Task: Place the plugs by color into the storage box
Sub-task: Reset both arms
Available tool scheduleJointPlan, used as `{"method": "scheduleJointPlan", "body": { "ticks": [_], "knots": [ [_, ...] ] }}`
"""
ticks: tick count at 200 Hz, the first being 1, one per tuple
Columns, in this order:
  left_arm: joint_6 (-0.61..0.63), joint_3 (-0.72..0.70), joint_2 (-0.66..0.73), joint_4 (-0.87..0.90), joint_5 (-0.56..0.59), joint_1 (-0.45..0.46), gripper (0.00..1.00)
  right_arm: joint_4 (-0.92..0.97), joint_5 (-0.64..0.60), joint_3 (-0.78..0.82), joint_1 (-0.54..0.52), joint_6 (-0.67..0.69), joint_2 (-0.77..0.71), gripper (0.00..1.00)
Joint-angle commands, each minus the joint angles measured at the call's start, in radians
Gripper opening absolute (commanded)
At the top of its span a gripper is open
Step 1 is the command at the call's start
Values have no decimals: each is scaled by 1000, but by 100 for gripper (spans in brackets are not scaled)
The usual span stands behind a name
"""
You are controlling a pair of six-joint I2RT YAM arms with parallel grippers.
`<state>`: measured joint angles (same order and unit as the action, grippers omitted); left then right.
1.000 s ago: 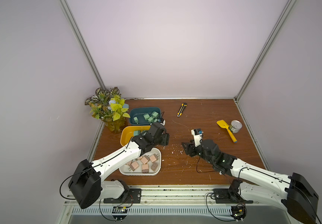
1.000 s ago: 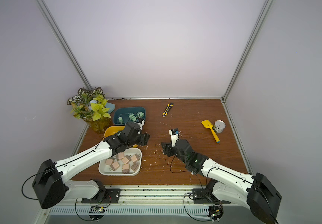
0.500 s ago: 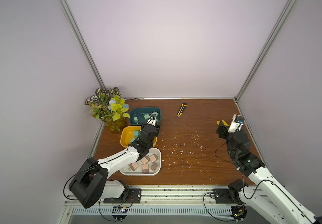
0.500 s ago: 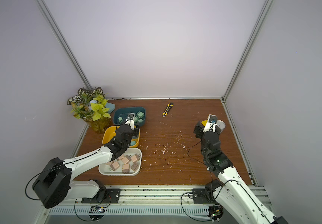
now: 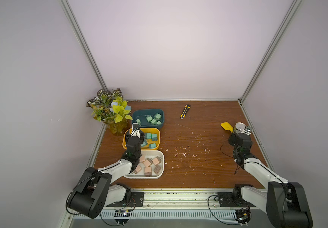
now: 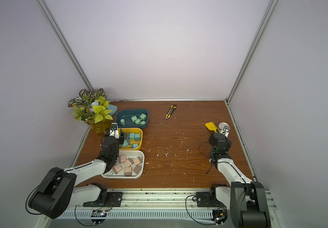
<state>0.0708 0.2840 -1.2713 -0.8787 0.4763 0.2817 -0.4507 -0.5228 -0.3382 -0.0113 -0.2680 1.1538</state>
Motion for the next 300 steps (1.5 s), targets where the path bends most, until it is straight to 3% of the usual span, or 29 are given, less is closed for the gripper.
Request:
{"method": "scheduleJointPlan", "body": {
  "ticks": [1, 27, 54, 85, 119, 142, 162, 201, 210, 230, 242, 261, 300],
  "knots": [
    [3, -10, -60, -122, -130, -51, 67, -344, -63, 33, 6, 76, 54, 82],
    [25, -39, -139, -223, -221, -75, 68, -362, 16, 20, 5, 138, 141, 81],
    [51, -10, -177, -217, -239, -95, 68, -477, 140, 79, 5, 175, 151, 80],
    [33, -73, -191, -359, -265, -131, 71, -540, 266, 88, 6, 256, 167, 81],
    [15, -83, -191, -375, -297, -152, 71, -603, 464, 89, -6, 244, 198, 81],
    [15, -83, -192, -378, -296, -151, 71, -613, 470, 84, -35, 281, 209, 83],
    [8, -94, -196, -401, -279, -153, 74, -742, 488, 129, -50, 325, 251, 83],
    [-45, -146, -312, -627, -235, -194, 78, -935, 469, 179, -54, 318, 365, 85],
    [-60, -140, -275, -556, -240, -194, 80, -980, 442, 186, -53, 304, 382, 87],
    [-61, -123, -261, -494, -242, -194, 86, -856, 289, 126, -50, 240, 374, 94],
    [-65, -121, -302, -561, -205, -196, 100, -800, 288, 114, -52, 243, 358, 100],
    [-113, -105, -285, -503, -104, -196, 99, -833, 286, 122, -52, 242, 367, 100],
    [-102, -112, -301, -542, -103, -198, 99, -817, 289, 121, -52, 244, 360, 100]
  ]
}}
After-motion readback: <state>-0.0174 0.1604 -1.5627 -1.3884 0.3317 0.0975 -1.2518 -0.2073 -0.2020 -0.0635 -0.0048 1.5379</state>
